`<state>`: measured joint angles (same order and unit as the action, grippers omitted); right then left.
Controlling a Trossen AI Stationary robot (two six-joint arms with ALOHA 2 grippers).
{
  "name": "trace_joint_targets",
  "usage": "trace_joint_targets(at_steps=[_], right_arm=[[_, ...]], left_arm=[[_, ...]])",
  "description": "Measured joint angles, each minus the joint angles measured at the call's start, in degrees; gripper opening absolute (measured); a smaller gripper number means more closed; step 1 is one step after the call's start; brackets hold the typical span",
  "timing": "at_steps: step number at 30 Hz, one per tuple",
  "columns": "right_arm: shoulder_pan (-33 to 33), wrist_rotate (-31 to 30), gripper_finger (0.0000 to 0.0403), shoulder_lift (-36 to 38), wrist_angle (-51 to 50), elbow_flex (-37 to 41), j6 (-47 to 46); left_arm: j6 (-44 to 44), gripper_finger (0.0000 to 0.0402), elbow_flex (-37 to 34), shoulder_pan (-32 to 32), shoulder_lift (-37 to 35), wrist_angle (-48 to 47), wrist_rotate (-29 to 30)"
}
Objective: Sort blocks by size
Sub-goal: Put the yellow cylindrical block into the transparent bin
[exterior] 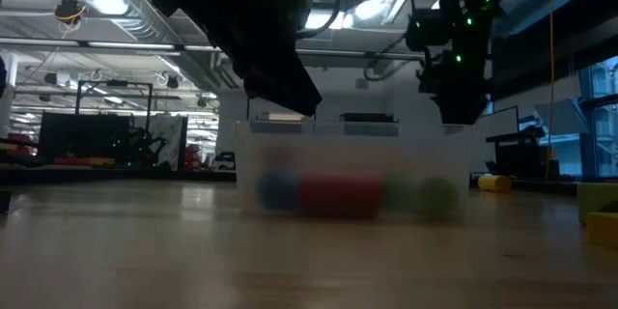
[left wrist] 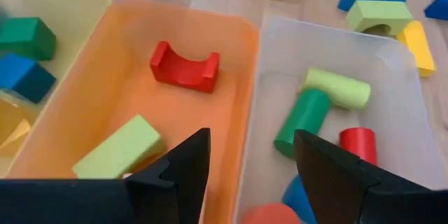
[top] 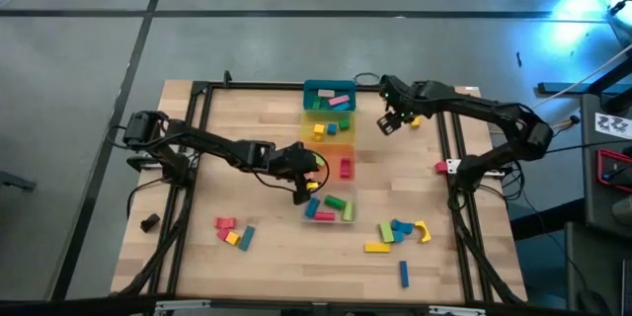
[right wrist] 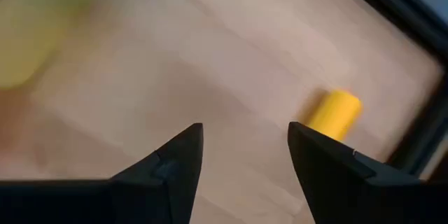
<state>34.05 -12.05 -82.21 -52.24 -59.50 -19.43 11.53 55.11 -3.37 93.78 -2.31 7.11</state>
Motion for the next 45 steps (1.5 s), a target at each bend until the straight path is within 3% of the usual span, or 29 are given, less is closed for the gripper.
trace_joint_targets(at_steps=[6, 13, 31, 35, 40, 45], right_arm=[[6.4, -3.4, 0.0211, 0.0, 3.5, 4.3, -10.2], [10.4, -2.5, 0.0211, -0.3, 10.8, 8.9, -10.8], [18.3, -2.5, 0.021, -8.7, 13.6, 11.7, -12.3], [18.0, -3.4, 0.0189, -9.3, 13.2, 11.5, -11.8], [18.0, -3.5, 0.0127, -9.3, 13.1, 11.5, -11.6], [18.0, -3.4, 0.0125, -9.3, 13.1, 11.5, -11.6]], left_arm=[[-1.1, 0.0191, 0.0, 2.1, 0.0, 0.0, 0.0], [-1.7, 0.0191, 0.0, 3.1, 0.0, 0.0, 0.1], [-1.9, 0.0191, 0.0, 3.0, 0.0, 0.0, 0.0], [-2.1, 0.0191, 0.0, 3.0, 0.0, -0.1, 0.0], [-2.7, 0.0191, 0.0, 3.0, 0.0, 0.0, 0.0], [-2.0, 0.0191, 0.0, 2.8, 0.0, 0.0, 0.0]])
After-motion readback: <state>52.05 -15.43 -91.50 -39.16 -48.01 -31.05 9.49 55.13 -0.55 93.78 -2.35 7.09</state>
